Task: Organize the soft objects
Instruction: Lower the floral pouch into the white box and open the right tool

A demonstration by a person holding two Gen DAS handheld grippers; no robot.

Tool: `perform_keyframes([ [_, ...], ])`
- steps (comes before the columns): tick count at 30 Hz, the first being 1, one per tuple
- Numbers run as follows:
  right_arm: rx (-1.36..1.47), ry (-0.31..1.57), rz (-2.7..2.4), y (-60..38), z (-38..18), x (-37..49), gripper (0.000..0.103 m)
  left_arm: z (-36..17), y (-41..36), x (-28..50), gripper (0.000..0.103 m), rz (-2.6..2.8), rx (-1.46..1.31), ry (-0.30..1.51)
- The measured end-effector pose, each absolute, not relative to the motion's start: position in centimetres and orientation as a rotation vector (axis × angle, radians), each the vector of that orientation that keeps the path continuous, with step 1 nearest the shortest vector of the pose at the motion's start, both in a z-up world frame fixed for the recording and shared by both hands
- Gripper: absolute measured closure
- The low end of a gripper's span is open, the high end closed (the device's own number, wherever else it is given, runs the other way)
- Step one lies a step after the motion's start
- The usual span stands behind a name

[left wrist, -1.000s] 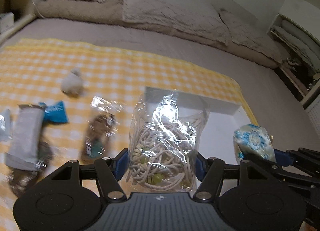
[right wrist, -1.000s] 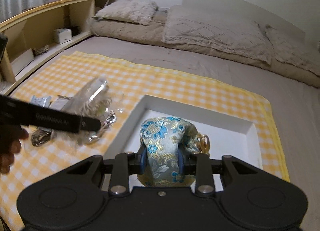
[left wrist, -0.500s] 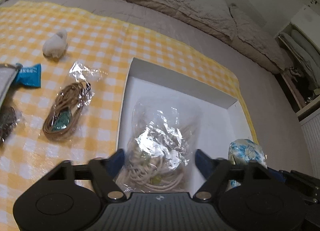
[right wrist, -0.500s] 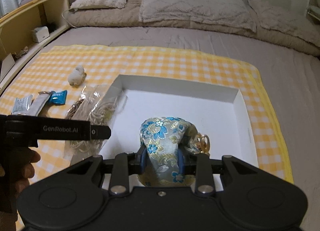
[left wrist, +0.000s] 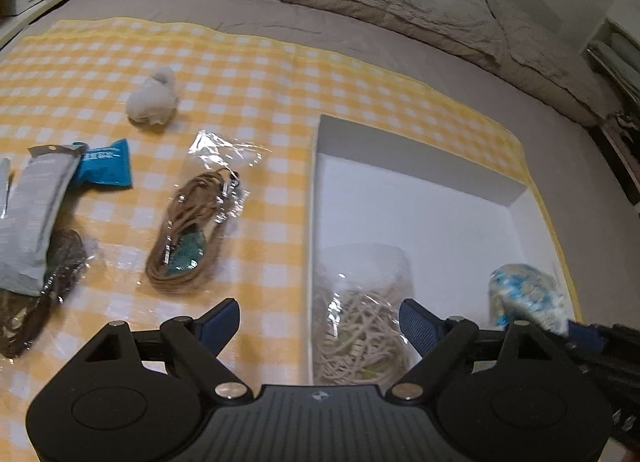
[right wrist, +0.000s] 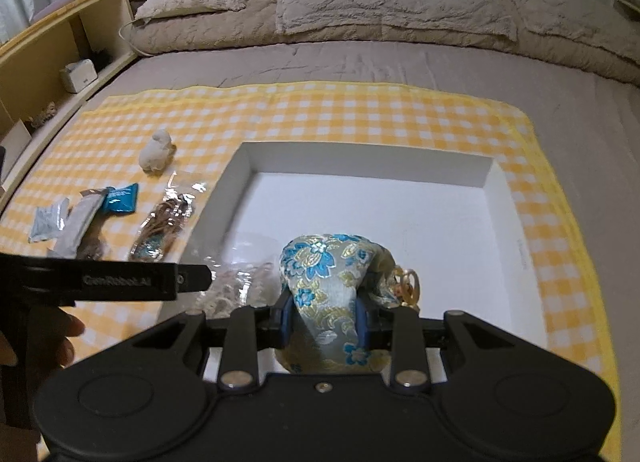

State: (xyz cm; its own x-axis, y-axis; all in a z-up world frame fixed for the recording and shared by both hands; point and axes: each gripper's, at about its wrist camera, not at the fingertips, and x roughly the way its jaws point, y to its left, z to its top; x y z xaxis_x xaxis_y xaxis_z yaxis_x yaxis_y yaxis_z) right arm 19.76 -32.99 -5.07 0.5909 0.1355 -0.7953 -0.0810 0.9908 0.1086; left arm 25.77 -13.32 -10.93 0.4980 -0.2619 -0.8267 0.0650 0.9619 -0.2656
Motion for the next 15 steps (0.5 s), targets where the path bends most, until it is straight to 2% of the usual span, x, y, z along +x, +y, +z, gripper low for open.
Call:
perform_keyframes([
  [11,0.05,1.057,0.117,-31.0,-8.2,21.5,0.071,-11.0,-12.4,26.2,0.009,-0.212,-0.109,1.033],
  [13,0.069,1.074,0.105,-31.3,-8.7,21.6,0.067,-11.2,-12.2,26.2,0.009,-0.213,-0.094,1.036],
  [15,0.082,1.089,0.098,-31.6,-9.0,21.7,0.053,-11.3,-12.2,26.3,0.009,-0.215,-0.079,1.043],
])
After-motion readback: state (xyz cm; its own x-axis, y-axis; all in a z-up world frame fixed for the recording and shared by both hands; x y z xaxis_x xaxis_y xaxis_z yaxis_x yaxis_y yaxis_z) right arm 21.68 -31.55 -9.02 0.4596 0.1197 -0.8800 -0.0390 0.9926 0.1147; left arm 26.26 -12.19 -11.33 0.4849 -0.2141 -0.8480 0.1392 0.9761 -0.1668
